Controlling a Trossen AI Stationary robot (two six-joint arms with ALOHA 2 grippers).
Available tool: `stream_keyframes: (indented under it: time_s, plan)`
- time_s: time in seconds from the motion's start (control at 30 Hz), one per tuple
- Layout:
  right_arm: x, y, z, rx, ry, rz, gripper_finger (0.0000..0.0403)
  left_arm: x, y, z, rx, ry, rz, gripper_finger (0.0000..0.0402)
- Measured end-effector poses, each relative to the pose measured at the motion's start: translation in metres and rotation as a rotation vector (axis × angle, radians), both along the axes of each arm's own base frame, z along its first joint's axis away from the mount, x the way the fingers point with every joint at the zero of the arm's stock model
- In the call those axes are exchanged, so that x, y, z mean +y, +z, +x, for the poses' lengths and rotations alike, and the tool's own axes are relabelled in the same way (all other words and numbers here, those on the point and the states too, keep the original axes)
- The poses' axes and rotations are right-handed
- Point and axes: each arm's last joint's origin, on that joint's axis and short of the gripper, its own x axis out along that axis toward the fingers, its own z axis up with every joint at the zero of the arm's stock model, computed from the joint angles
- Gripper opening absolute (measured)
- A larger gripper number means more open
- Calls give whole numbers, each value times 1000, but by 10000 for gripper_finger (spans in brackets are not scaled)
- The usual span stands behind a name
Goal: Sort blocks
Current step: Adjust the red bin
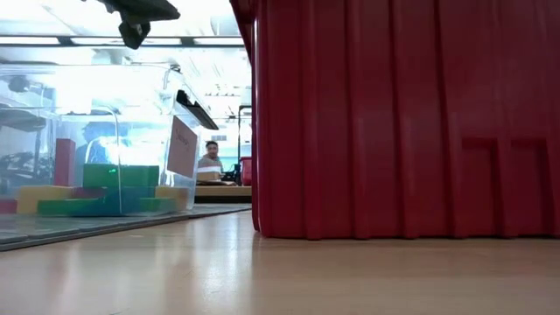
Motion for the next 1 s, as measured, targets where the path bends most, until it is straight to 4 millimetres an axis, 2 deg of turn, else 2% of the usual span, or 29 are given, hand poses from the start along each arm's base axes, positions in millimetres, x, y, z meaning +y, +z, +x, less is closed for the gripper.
stream_keyframes:
  time_s: [0.2,0.3,0.47,0.7,0.83,1.0]
  plan:
    - [3,-13,-23,112,-151,87,162,2,-3,10,17,-1,-2,64]
    - [5,-20,-34,175,-257,143,186,2,-5,14,22,3,-14,84]
    - [6,-24,-32,124,-288,178,168,3,-6,17,31,3,-16,107]
    - [7,-38,-25,178,-267,311,125,3,-6,17,29,4,-20,119]
    - [8,-48,-21,220,-269,362,132,3,-6,17,27,4,-19,114]
    - [7,-61,-11,302,-270,403,163,3,-6,17,25,6,-24,105]
